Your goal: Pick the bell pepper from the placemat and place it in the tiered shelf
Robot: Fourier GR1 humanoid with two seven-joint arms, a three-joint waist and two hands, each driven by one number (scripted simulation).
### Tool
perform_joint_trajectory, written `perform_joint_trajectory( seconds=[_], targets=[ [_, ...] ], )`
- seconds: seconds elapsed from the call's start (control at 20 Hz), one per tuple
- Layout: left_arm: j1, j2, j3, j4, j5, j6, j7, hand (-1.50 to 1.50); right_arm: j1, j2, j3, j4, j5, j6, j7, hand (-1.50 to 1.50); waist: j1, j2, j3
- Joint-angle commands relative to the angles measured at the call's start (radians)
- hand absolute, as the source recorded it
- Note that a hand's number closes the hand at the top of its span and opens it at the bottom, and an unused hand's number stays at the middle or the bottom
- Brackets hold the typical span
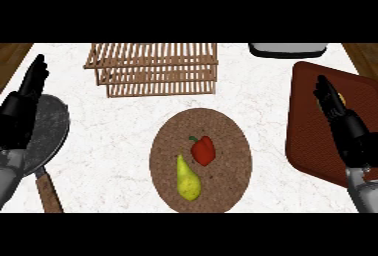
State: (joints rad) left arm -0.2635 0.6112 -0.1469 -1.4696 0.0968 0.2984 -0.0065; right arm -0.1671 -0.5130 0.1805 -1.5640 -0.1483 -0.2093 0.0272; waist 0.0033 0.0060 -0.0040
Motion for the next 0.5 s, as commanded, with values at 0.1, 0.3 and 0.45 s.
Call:
perform_joint_trajectory(
  seconds=[0.1, 0.3, 0.45],
  targets=[
    [0.074, -0.127, -0.016, 0.099, 0.1, -0.038, 0.078, 0.0, -0.105, -0.005, -0.022, 0.011, 0.019, 0.042, -0.064, 1.5, 0.003, 0.0, 0.003],
    [0.172, -0.204, -0.022, 0.144, 0.222, -0.082, 0.169, 0.0, -0.066, -0.235, 0.002, 0.113, 0.283, -0.003, 0.007, 1.5, 0.005, 0.02, -0.019],
    [0.212, -0.251, -0.039, 0.151, 0.261, -0.111, 0.203, 0.0, -0.087, 0.013, 0.01, 0.196, 0.134, -0.037, 0.037, 1.5, 0.018, 0.0, 0.004]
  ],
)
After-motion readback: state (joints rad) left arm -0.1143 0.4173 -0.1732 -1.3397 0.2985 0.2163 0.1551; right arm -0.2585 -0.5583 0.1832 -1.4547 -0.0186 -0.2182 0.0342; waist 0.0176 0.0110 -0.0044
